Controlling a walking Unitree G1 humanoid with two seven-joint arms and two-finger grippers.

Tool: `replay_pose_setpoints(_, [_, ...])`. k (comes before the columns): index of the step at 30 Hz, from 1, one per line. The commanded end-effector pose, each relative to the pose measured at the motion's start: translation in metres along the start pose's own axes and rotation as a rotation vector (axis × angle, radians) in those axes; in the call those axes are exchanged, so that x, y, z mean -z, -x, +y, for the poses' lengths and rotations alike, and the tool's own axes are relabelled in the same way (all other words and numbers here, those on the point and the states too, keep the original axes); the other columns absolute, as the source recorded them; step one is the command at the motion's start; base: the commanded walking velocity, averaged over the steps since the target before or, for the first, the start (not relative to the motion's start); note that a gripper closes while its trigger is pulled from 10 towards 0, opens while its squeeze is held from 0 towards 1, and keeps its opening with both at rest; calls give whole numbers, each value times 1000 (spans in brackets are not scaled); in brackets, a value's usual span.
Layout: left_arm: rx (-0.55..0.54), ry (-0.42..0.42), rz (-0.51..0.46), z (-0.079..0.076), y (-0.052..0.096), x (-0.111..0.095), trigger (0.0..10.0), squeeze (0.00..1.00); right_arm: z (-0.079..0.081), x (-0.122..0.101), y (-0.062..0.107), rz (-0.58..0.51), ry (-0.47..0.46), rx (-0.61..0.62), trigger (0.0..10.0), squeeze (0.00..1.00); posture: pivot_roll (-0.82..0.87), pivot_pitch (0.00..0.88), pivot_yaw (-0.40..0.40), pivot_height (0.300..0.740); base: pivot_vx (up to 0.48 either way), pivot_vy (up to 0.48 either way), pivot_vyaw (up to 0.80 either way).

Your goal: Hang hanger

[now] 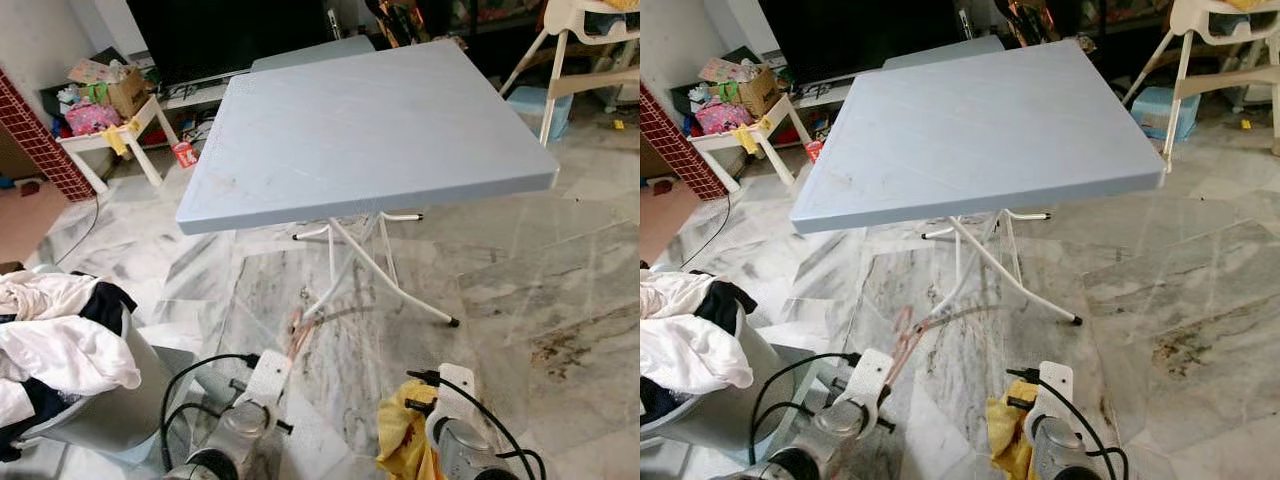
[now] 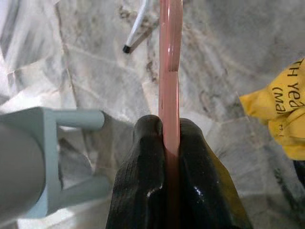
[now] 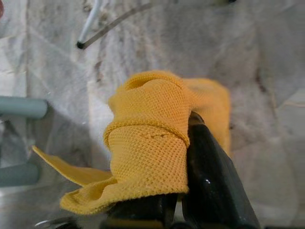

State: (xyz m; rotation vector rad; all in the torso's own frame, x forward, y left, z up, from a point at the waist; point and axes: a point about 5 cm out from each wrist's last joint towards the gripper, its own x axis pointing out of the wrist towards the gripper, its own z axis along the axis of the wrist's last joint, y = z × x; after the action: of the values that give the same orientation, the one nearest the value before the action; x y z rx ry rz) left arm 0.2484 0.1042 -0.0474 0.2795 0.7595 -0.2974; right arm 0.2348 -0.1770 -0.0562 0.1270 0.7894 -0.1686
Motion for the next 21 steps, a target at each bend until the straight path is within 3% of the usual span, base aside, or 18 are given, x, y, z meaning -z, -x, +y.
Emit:
replay_pose_setpoints(1, [-11,-31,26,0,0,1,10000,0,-6,-8,-1,-35,30,23,10000,0,-194,0,182,740,0,0,0])
replay_pose_setpoints(5, [6,-65,18,-6,-2,-5,10000,0,-15,-8,0,-36,57,44,10000,0,-184,0,132,740,0,0,0])
replay_pose_setpoints(7, [11,-74,13,-12,-2,-10,10000,0,-19,-6,1,-32,125,31,10000,0,-191,0,95,740,0,0,0])
replay_pose_setpoints(10, [25,-95,20,-26,-2,-10,10000,0,-18,-6,0,-28,155,12,10000,0,-163,0,75,740,0,0,0])
replay_pose_setpoints(13, [25,-121,25,-27,-2,-9,10000,0,-16,-7,0,-29,164,3,10000,0,-153,0,70,740,0,0,0])
replay_pose_setpoints(15, [-1,-96,38,-26,-2,-8,10000,0,-11,-8,0,-26,179,-19,10000,0,-105,0,71,740,0,0,0])
replay_pose_setpoints(16, [-46,2,51,-26,-2,-7,10000,0,-10,-10,-1,-26,158,-26,10000,0,-82,0,68,740,0,0,0])
replay_pose_setpoints(18, [-66,92,54,-29,-2,-10,10000,0,-9,-14,-2,-31,109,-23,10000,0,-86,0,65,740,0,0,0])
replay_pose_setpoints(21, [-48,86,66,-39,-1,-8,10000,0,-6,-14,-2,-25,71,-21,10000,0,-83,0,65,740,0,0,0])
